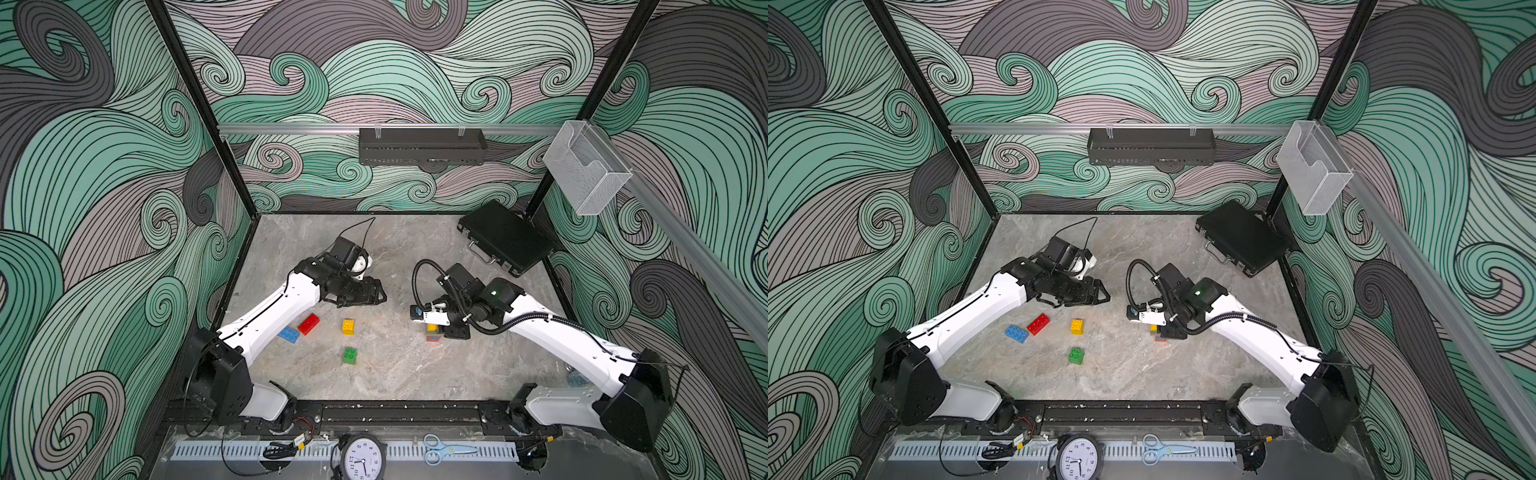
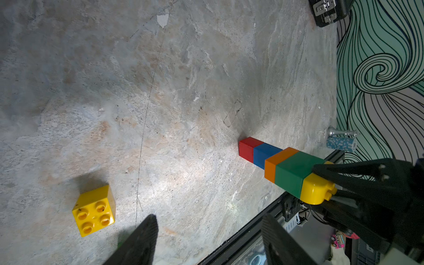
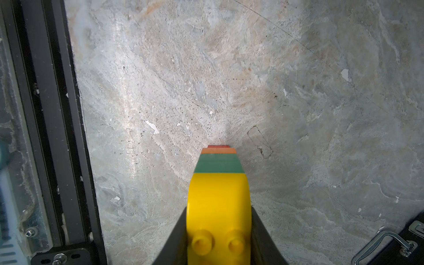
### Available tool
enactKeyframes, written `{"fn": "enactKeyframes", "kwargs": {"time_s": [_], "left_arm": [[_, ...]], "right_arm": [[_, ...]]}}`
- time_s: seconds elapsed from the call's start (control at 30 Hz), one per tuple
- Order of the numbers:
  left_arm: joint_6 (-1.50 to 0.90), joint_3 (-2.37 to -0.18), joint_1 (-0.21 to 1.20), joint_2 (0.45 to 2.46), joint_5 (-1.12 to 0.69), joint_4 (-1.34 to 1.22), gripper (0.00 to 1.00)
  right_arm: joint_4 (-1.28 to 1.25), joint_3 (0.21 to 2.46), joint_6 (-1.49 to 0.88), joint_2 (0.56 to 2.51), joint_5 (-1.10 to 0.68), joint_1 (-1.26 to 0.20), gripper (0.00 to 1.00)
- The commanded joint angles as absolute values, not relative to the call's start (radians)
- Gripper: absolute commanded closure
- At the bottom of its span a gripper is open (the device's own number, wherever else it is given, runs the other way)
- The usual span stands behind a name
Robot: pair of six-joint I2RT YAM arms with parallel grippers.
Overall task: Assemble an ice cream with lego
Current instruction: Adjust the lego brick at the center of the board.
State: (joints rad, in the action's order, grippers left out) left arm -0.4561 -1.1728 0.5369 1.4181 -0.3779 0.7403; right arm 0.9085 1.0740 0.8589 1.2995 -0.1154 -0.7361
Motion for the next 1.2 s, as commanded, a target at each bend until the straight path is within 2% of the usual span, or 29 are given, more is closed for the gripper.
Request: {"fn": "enactKeyframes", "kwargs": {"time_s": [0.0,0.23,0.83,0.97,1.17], "left_arm": [[-0.450,-1.163,0.529,1.404,-0.383,0.744,0.28],[-0.449,-1.164,0.529,1.408,-0.387,0.745,0.27],[-0.444,-1.165,0.523,1.410,-0.393,0.748,0.27],[-0.442,-1.167,0.523,1.408,-0.393,0.750,0.26],[-0.441,-1.169,0.520,1.402,-0.393,0.751,0.24]], "right_arm": [[0.942,1.081,0.909,1.337,-0.138,-0.714,0.66],[0.961,1.118,0.920,1.383,-0.156,-0.701,0.61],[0.962,1.182,0.928,1.433,-0.129,-0.680,0.39],[0.961,1.187,0.916,1.425,-0.114,-0.680,0.32],[0.960,1.198,0.831,1.352,-0.101,-0.680,0.16]]}}
